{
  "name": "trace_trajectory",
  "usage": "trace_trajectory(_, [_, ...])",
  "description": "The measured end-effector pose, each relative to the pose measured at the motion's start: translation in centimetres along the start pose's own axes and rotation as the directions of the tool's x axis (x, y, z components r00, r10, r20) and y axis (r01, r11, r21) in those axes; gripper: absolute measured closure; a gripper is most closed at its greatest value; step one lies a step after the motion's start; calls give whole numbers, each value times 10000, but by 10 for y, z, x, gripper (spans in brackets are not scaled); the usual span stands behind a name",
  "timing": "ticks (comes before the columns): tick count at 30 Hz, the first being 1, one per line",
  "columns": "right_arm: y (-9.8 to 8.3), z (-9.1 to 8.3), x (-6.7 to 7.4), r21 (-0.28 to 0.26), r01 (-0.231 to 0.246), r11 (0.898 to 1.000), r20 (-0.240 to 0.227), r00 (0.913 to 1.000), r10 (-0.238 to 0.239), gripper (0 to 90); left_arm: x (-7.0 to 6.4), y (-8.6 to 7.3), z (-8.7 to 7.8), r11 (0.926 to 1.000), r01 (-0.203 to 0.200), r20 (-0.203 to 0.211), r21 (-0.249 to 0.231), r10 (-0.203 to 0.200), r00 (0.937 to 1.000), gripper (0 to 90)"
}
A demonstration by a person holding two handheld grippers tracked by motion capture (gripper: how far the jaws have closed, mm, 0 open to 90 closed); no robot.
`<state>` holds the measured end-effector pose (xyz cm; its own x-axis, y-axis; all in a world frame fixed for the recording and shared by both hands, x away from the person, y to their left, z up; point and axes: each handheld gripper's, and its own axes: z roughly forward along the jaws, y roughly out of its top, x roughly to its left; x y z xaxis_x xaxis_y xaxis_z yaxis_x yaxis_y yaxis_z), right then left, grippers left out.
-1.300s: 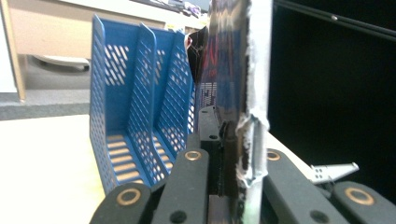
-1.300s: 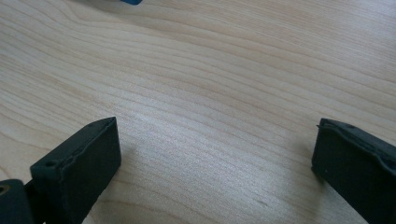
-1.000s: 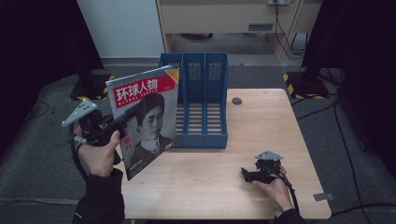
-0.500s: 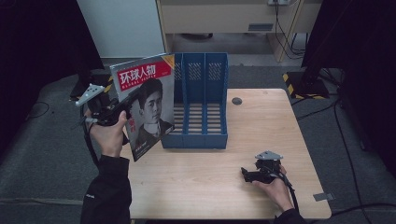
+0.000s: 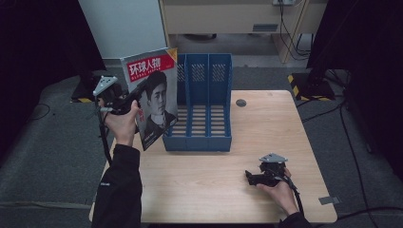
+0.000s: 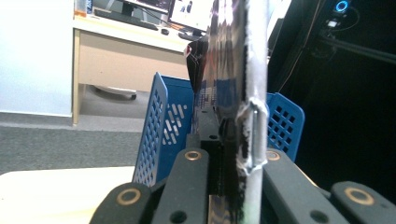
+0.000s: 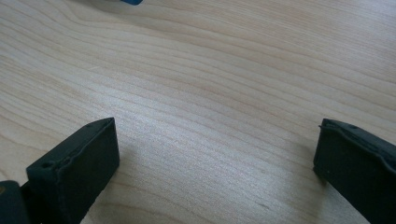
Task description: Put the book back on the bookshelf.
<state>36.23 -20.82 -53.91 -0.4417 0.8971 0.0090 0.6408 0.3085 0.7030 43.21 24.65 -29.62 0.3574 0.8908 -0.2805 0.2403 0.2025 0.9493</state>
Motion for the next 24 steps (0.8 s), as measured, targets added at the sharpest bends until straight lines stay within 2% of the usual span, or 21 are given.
trace_trajectory(5, [0, 0, 0, -4, 1, 10000, 2, 10000, -1, 6, 2, -4, 14, 9998, 112, -31, -155, -113, 9999, 866])
trace_trajectory(9, [0, 0, 0, -4, -1, 10000, 1, 10000, 1, 6, 3, -10, 27, 9999, 143, -106, -25, -143, 9998, 866])
trace_trajectory(15, [0, 0, 0, 0, 0, 10000, 0, 10000, 0, 6, 0, -18, 43, 9996, -245, -310, -139, 241, 9992, 866])
trace_trajectory(24, [0, 0, 0, -1, 1, 10000, 2, 10000, -1, 6, 2, -29, 62, 9990, -416, -434, -183, 408, 9982, 866])
